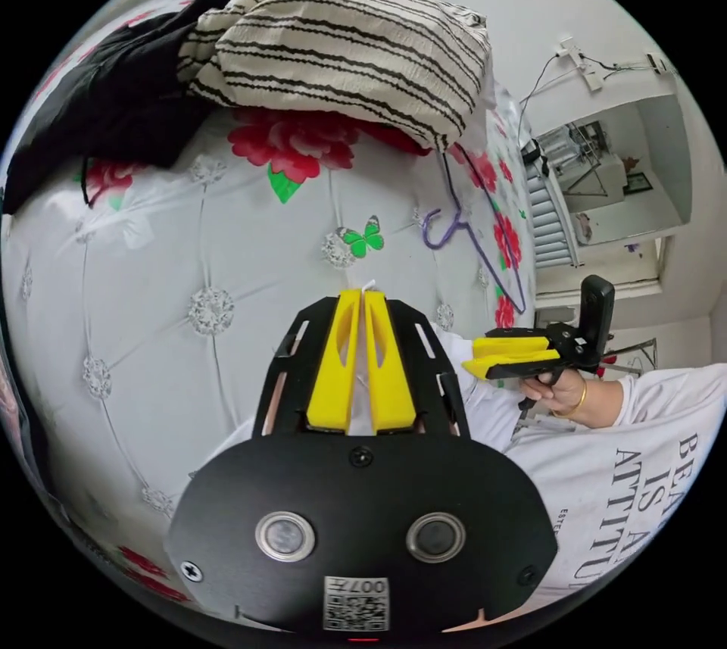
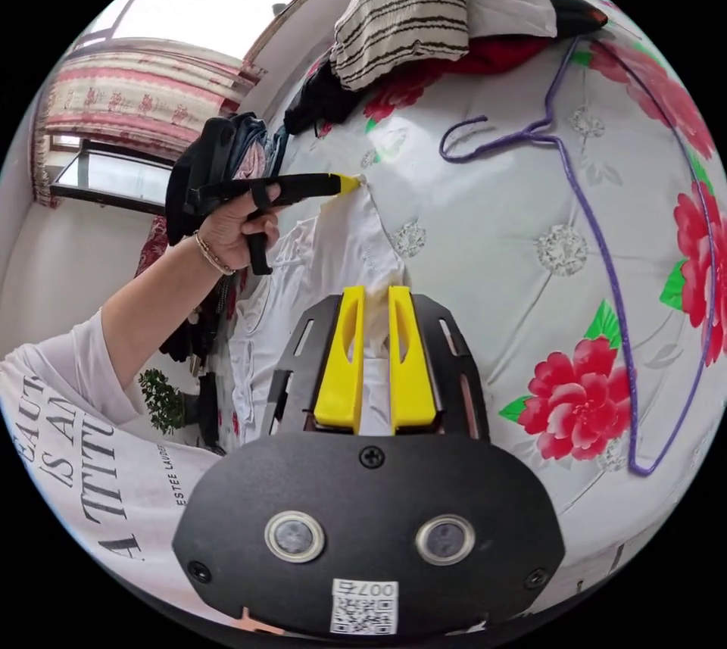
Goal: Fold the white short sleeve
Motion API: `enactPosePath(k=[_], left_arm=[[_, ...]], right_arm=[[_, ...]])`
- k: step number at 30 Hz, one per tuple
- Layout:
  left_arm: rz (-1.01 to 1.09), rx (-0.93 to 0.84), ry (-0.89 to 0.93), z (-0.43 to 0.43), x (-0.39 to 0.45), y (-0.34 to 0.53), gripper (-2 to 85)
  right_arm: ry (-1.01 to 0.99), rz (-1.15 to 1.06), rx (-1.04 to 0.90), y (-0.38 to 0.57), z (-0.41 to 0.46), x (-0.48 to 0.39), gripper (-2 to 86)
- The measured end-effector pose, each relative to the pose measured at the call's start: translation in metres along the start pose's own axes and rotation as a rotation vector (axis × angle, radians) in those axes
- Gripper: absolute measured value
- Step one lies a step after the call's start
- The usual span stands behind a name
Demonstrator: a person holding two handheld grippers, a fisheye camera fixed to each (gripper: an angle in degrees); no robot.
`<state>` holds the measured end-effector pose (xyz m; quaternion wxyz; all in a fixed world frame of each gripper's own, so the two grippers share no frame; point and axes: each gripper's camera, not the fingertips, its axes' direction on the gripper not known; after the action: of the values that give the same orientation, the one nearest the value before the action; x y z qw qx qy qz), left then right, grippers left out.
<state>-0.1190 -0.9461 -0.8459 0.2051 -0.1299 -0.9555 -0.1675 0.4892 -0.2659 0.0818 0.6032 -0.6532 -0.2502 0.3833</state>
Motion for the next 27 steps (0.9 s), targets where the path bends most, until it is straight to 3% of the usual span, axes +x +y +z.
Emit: enactPosePath(k=[6, 13, 20, 23, 27], left_arm=[[0.000, 0.150, 0.128, -0.035, -0.006, 0.011, -0.9], [0.058, 0.174, 0.100, -0.071, 0.002, 0.046, -1.0], [0.094, 0.277, 0.075, -0.114, 0.011, 0.122, -0.9], [0.052, 0.296, 0.024, -0.118, 0.010, 0.175, -0.8], [-0.131, 0.291, -0.076, -0.092, -0.002, 0.251, 0.6]], right_arm=[[0.040, -0.088, 0.057, 0.020, -0.026, -0.006, -0.2], [0.116, -0.331, 0.034, 0.048, -0.022, -0.051, -0.3], [0.269, -0.845, -0.103, 0.115, 0.004, -0.142, -0.2], [0.303, -0.984, -0.191, 0.147, 0.034, -0.161, -0.2], [0.221, -0.989, -0.366, 0.173, 0.083, -0.163, 0.1]])
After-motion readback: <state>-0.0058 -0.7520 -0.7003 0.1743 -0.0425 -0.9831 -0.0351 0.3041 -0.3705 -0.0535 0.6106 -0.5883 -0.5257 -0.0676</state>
